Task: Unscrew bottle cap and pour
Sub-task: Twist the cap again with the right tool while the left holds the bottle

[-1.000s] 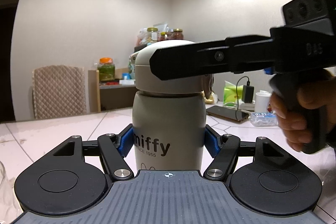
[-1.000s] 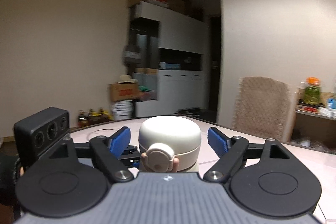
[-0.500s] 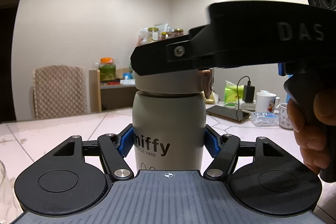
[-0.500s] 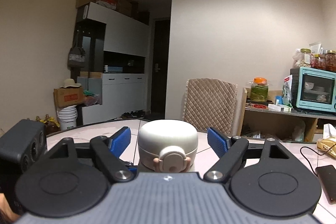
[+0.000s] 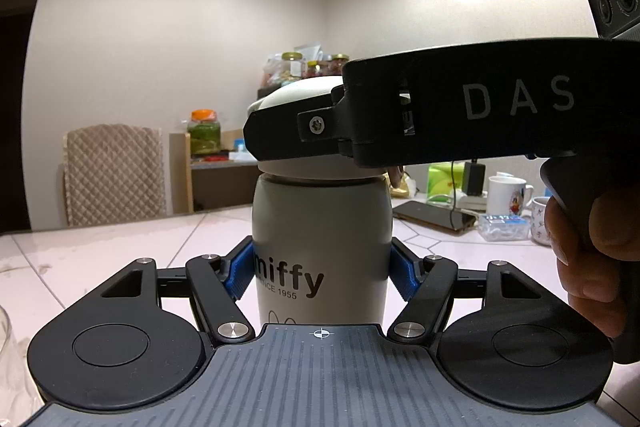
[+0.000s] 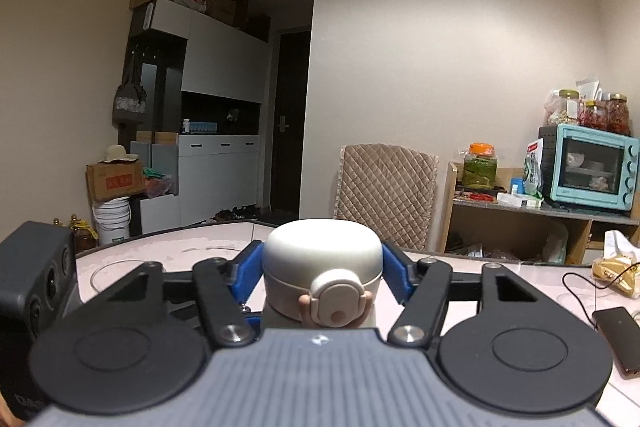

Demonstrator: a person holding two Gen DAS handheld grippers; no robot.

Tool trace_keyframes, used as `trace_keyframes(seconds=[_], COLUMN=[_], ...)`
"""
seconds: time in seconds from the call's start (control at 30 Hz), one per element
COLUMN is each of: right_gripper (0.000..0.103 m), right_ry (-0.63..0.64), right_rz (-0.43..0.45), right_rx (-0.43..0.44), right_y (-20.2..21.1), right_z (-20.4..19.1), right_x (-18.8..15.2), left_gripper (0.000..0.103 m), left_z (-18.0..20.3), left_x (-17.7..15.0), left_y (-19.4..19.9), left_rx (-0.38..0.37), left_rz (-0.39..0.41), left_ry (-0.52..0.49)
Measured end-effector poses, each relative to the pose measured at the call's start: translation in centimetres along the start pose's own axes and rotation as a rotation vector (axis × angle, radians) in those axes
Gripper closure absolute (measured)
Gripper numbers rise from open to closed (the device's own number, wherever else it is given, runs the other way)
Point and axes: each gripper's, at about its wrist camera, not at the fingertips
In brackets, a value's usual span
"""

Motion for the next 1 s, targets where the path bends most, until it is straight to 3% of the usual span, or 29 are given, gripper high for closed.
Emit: trace_keyframes(seconds=[0.27, 0.57, 0.63, 0.77, 1.0], right_gripper=[0.038, 0.038, 0.038, 0.038, 0.035], right_ry=[-0.017, -0.088, -0.1, -0.077, -0.061], right_rz=[0.017, 0.012, 0.012, 0.017, 0.019], right_rx=[0.134, 0.454, 0.514, 0.559, 0.545], right_y=[0.0, -1.8, -2.2, -2.4, -2.4], right_z=[2.0, 7.3, 8.2, 8.5, 8.0], right_x=[-0.2, 0.0, 0.2, 0.7, 1.5], left_gripper=[0.031, 0.031, 0.031, 0.031, 0.031], left_z=[0.3, 0.0, -0.7, -1.0, -0.8], left_x=[0.2, 1.2, 0.9, 0.6, 0.4], left_y=[1.3, 3.6, 2.3, 2.3, 3.1], left_rx=[0.0, 0.0, 0.0, -0.001, -0.004], left_rz=[0.0, 0.003, 0.004, 0.004, 0.006], left_ry=[-0.001, 0.001, -0.002, -0.003, 0.0])
Point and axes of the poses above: each gripper's, at about its wrist camera, not at the fingertips, and y roughly against the way its jaws point, z to its right, x to its top, and after that the axes turned 14 degrees about z, right-handed
